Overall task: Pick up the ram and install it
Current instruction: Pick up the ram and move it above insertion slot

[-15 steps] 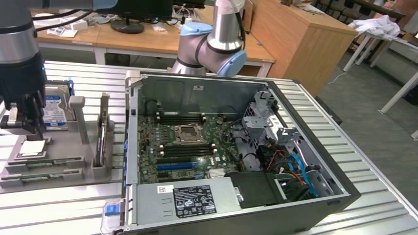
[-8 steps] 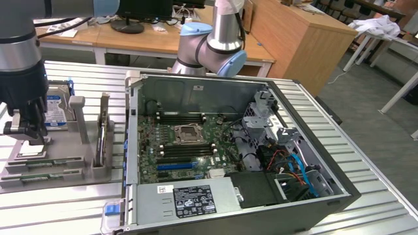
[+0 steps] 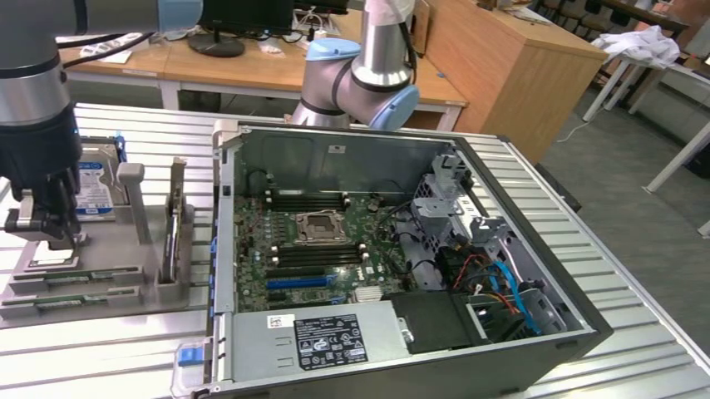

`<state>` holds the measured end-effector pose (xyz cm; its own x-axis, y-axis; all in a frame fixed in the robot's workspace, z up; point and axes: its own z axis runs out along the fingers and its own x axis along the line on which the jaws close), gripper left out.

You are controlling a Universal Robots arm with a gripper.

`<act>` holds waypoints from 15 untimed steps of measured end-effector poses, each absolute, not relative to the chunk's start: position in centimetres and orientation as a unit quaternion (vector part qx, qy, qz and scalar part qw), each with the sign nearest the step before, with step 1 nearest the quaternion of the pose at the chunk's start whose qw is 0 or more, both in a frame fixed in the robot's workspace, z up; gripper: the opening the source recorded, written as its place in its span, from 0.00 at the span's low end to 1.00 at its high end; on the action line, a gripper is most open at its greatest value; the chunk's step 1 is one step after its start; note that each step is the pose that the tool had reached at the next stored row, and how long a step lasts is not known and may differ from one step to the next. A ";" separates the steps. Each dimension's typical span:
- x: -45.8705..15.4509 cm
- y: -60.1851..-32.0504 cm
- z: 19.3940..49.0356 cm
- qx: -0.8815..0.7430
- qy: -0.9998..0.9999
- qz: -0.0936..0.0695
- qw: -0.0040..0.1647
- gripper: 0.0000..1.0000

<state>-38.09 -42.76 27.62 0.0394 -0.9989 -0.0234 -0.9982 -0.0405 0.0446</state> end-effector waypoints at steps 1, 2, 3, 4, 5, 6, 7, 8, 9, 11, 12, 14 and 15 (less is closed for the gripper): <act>-38.1 -42.9 27.6 0.721 -0.693 -0.024 0.008 0.30; -38.1 -43.1 27.6 0.721 -0.693 -0.024 0.008 0.30; -38.1 -43.2 27.6 0.721 -0.693 -0.024 0.008 0.30; -38.1 -43.4 27.6 0.721 -0.693 -0.024 0.008 0.30; -38.1 -43.5 27.6 0.721 -0.693 -0.024 0.008 0.30; -38.1 -43.7 27.6 0.721 -0.693 -0.024 0.008 0.30; -38.1 -43.8 27.6 0.721 -0.693 -0.024 0.008 0.30; -38.1 -44.0 27.6 0.721 -0.693 -0.024 0.008 0.30; -38.1 -44.1 27.6 0.721 -0.693 -0.024 0.008 0.30; -38.1 -44.3 27.6 0.721 -0.693 -0.024 0.008 0.30; -38.1 -44.3 27.6 0.721 -0.693 -0.024 0.008 0.30; -38.1 -44.3 27.6 0.721 -0.693 -0.024 0.008 0.30; -38.1 -44.3 27.6 0.721 -0.693 -0.024 0.008 0.30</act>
